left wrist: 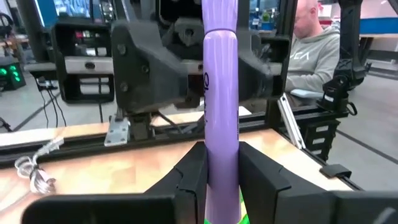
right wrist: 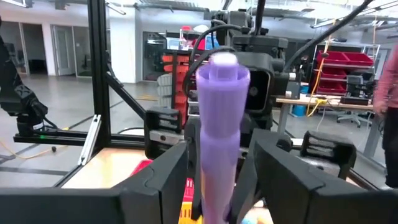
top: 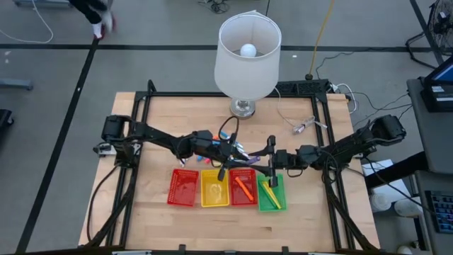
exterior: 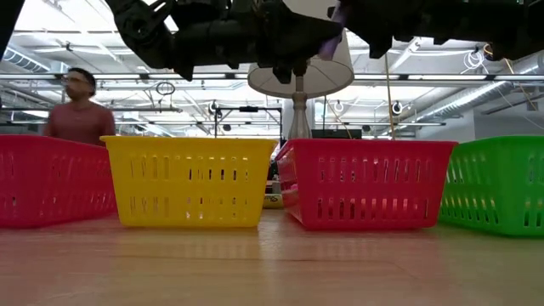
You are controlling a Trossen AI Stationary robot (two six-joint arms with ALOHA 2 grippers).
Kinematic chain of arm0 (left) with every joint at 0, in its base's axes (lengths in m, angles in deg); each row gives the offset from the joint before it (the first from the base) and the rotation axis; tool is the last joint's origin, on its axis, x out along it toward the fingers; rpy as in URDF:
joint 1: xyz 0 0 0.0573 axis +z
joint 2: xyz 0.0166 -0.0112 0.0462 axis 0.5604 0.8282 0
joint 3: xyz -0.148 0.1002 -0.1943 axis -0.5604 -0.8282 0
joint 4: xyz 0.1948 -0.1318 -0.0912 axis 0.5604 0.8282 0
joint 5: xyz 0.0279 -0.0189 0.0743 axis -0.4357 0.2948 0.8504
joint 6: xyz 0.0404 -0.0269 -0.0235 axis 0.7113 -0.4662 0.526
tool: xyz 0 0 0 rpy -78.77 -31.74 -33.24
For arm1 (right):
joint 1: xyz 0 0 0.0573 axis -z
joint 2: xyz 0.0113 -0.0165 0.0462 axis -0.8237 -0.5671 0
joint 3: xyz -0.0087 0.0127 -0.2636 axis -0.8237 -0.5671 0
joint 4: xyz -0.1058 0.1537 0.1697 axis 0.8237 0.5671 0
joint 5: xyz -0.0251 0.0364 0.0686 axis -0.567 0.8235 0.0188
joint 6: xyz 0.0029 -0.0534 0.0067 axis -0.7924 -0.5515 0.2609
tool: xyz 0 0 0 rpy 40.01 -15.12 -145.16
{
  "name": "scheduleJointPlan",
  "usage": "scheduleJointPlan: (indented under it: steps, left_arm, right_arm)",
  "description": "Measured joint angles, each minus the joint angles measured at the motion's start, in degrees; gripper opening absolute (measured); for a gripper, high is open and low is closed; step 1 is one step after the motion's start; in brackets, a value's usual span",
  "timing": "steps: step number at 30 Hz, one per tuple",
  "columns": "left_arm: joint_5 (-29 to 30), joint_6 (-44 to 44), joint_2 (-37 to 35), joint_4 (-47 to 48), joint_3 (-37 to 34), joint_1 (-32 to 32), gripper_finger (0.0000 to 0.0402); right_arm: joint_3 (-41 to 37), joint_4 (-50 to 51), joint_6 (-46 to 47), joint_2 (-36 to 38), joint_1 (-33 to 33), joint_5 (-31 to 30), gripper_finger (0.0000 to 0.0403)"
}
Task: Pick & Place Markers
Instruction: Put the large violet highlighter into the right red bin
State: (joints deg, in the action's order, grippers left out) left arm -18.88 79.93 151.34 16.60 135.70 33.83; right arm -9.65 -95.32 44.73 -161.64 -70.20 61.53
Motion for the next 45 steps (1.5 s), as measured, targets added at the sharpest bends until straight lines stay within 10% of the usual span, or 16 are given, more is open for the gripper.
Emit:
scheduleJointPlan:
  steps: [12,21,32,39,45]
  left_arm:
    - [0.01,-0.28,-0.04,-0.14,-0.02,0.00,0.0079]
    - [0.01,-0.24,-0.04,-0.14,-0.07,0.00,0.0080]
    - [-0.34,-2.75,-0.08,1.01,-0.09,0.00,0.0084]
    - [-4.84,-4.63,-3.22,10.29,0.04,-1.40,0.0105]
    - [4.01,0.03,-8.40,24.34,-0.27,-2.68,0.0102]
  right_arm:
    - [0.00,0.55,0.29,0.00,0.00,-0.02,0.0163]
    - [-0.02,2.37,-1.53,0.02,0.12,0.15,0.0047]
    - [-0.07,2.33,-1.70,0.25,0.14,0.10,0.0045]
    - [-0.07,3.85,-2.64,2.07,-1.44,1.18,0.0045]
    - [-0.07,3.12,-2.25,2.57,-1.91,-0.25,0.0045]
